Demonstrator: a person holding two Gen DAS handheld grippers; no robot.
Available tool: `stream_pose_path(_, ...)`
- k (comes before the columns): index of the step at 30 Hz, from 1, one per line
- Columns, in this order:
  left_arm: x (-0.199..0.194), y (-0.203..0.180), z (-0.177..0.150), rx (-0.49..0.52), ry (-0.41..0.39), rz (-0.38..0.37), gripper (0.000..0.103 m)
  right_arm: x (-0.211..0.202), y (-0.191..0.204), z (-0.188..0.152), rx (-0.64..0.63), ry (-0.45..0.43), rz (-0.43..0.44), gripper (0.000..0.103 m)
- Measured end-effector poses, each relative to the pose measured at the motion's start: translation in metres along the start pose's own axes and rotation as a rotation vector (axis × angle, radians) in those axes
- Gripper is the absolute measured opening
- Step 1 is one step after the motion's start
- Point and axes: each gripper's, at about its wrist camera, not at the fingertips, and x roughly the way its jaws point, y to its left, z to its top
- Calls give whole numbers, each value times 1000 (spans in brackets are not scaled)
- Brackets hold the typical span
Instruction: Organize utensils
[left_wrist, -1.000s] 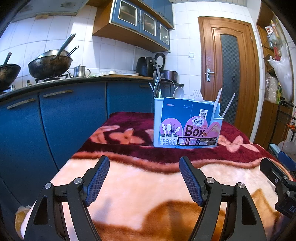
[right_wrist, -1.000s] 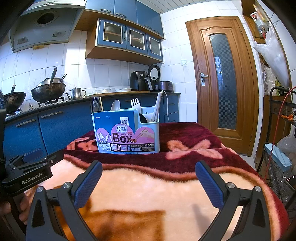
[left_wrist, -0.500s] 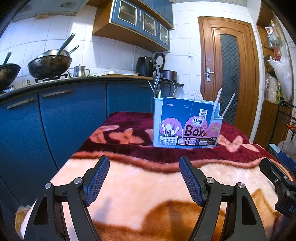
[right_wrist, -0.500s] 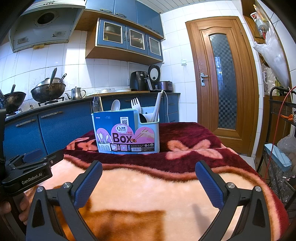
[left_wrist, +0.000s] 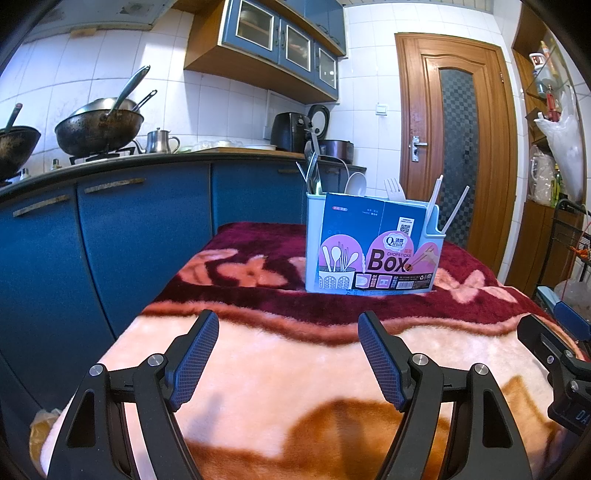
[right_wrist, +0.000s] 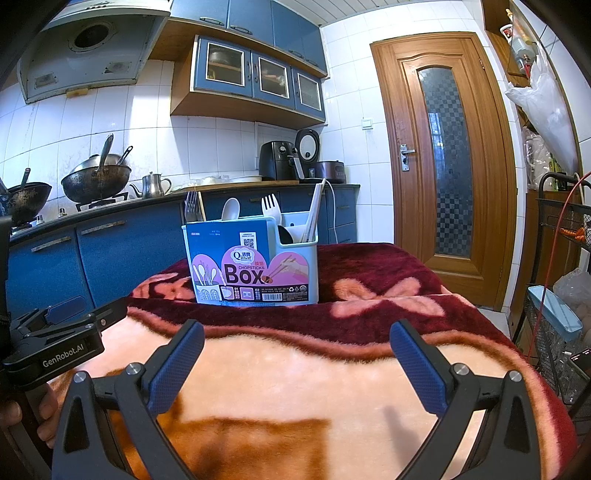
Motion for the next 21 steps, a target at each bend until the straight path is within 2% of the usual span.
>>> stream_pose_path(21,1,-1,0,0,1,0,79,0,0,0,-1,1,0,103)
